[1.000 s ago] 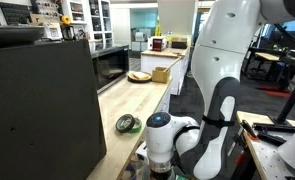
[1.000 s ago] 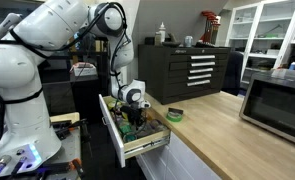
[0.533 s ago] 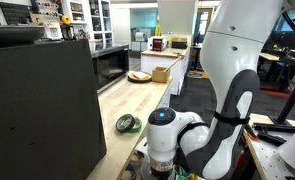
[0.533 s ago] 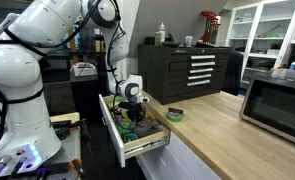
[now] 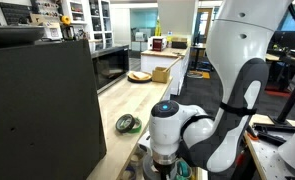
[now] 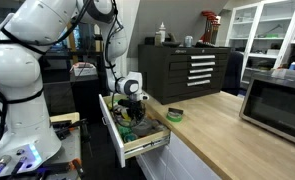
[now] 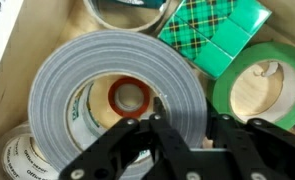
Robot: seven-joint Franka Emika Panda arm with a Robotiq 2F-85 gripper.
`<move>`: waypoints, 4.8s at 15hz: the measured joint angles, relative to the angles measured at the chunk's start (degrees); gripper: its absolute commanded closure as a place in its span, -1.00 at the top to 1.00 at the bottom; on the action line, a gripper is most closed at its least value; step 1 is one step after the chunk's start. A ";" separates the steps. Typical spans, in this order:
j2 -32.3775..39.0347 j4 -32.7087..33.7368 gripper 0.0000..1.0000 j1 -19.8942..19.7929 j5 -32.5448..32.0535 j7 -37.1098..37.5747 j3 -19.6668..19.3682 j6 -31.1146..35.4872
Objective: Get the grey masking tape from the open drawer
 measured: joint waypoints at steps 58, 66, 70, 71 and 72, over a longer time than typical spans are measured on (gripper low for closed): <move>-12.55 18.95 -0.75 -27.31 4.63 -17.35 -1.48 -31.05; -2.98 32.50 -0.75 -27.35 4.91 -23.22 0.83 -36.09; -1.46 35.02 -0.75 -27.34 4.88 -25.67 1.87 -36.95; -1.13 35.69 -0.75 -27.34 4.88 -26.08 2.04 -37.59; -0.73 36.39 -0.75 -27.34 4.87 -26.45 2.18 -38.23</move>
